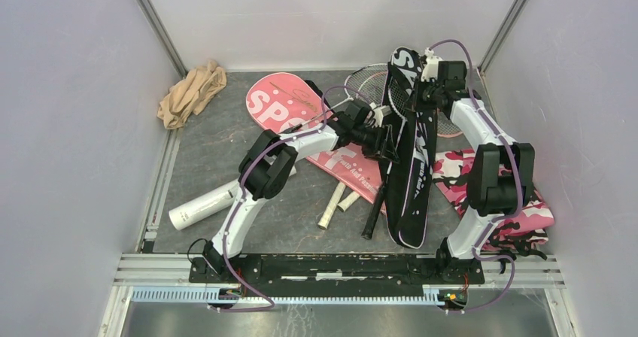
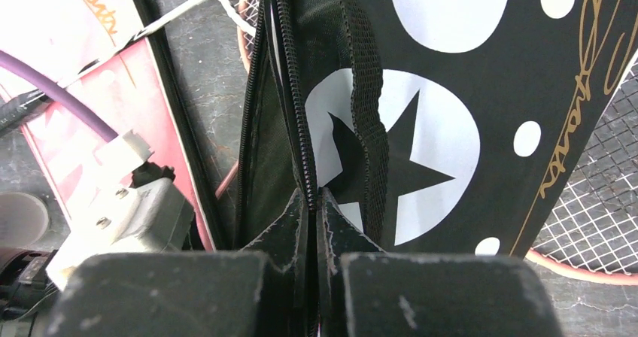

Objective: Pack up the badminton gear
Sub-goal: Place the racket in the racket bag.

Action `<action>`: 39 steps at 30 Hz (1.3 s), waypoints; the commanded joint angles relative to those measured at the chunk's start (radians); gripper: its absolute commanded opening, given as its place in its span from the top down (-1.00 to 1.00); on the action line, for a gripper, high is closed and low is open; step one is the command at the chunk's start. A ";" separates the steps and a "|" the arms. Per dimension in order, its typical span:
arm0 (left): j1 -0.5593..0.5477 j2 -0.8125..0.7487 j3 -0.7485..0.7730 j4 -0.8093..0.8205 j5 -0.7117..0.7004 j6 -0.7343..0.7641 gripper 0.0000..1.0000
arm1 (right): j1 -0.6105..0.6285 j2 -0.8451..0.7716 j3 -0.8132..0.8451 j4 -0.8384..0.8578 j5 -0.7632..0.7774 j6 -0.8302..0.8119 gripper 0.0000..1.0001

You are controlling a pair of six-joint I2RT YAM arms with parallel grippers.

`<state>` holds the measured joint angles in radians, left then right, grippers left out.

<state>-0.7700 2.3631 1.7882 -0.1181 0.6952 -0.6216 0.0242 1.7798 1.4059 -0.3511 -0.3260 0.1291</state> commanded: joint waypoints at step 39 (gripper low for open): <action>-0.041 -0.040 0.100 0.071 -0.141 -0.217 0.96 | -0.056 -0.053 -0.120 0.145 -0.227 0.092 1.00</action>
<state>-0.8074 2.3146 1.7844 -0.1120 0.5976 -0.7860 -0.0345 1.7813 1.3014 -0.2390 -0.4973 0.1848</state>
